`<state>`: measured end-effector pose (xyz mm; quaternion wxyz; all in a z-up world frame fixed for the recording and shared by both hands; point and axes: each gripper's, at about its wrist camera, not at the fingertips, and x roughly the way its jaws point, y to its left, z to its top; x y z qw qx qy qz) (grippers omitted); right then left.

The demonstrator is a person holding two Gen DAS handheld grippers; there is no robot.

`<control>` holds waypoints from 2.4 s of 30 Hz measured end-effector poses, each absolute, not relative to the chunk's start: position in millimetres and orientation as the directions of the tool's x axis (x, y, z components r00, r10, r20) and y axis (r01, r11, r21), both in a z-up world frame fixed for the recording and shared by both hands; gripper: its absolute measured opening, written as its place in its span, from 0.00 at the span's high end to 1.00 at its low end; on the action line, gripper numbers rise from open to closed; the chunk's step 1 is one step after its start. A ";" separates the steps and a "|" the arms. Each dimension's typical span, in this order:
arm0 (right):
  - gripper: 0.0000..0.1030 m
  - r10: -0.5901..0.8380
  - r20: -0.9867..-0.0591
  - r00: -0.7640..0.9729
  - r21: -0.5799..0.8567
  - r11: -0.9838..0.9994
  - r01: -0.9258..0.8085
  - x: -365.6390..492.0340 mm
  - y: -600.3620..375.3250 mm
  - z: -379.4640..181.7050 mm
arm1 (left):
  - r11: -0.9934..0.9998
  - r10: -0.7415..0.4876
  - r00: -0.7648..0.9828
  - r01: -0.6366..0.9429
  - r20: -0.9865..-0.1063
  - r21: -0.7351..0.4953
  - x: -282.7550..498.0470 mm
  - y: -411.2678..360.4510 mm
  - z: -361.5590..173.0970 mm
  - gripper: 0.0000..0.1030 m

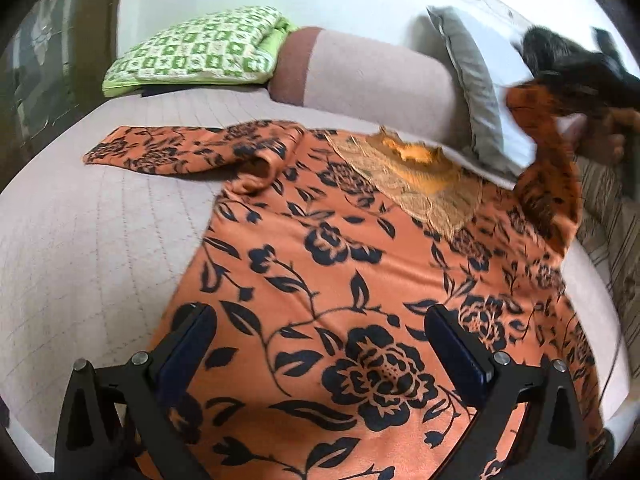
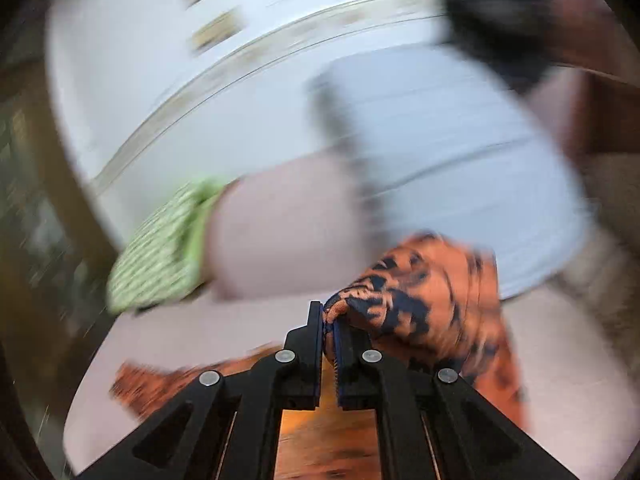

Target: Fold small clothes

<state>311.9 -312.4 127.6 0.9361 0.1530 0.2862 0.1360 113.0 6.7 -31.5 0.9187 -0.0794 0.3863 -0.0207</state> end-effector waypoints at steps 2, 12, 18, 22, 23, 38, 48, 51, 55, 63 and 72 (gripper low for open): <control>0.96 0.396 -0.540 0.743 0.367 0.905 -0.216 318.6 -249.5 99.4 | 0.984 -0.098 0.709 -0.035 -0.698 -0.173 111.1 12.3 -28.9 0.00; 0.25 0.400 -0.759 0.514 0.199 0.894 -0.402 295.5 -130.3 -30.1 | 0.968 -0.094 0.724 -0.094 -0.683 -0.233 110.4 38.9 -21.6 0.00; 0.11 0.411 -0.660 0.629 0.271 0.911 -0.311 273.9 -225.7 1.0 | 0.972 -0.068 0.734 -0.103 -0.676 -0.209 111.3 35.7 -19.3 0.00; 0.10 0.329 -0.646 0.688 0.360 0.927 -0.106 288.1 -307.4 5.5 | 0.991 0.104 0.726 -0.136 -0.680 0.006 130.9 21.2 -9.5 0.00; 0.10 0.324 -0.641 0.696 0.380 0.922 -0.078 287.3 -324.3 0.5 | 0.989 0.135 0.731 -0.141 -0.669 0.045 140.2 16.1 -4.7 0.00; 0.11 0.493 -0.463 0.737 0.728 0.686 -0.001 277.8 -429.4 -75.6 | 0.904 0.322 0.647 0.007 -0.692 0.427 345.9 -97.2 -51.9 0.20; 0.13 0.577 -0.255 0.776 0.917 0.398 0.005 275.6 -470.8 -98.3 | 0.901 0.027 0.598 -0.362 -0.801 -0.239 328.9 23.1 -62.3 0.82; 0.13 0.579 -0.249 0.776 0.919 0.393 0.001 274.5 -470.1 -98.1 | 0.895 0.025 0.601 -0.369 -0.799 -0.250 320.0 28.1 -55.2 0.81; 0.12 0.578 -0.260 0.773 0.911 0.412 -0.002 274.5 -466.9 -95.8 | 0.926 0.038 0.604 -0.320 -0.796 -0.198 313.1 28.0 -48.7 0.80; 0.12 0.588 -0.257 0.767 0.913 0.407 -0.007 271.7 -465.9 -99.9 | 0.937 -0.013 0.620 -0.267 -0.785 -0.227 286.0 48.7 -34.7 0.75; 0.12 0.579 -0.282 0.765 0.891 0.454 -0.015 270.0 -458.4 -96.2 | 0.812 0.148 0.654 -0.509 -0.742 -0.287 257.0 192.3 -15.9 0.29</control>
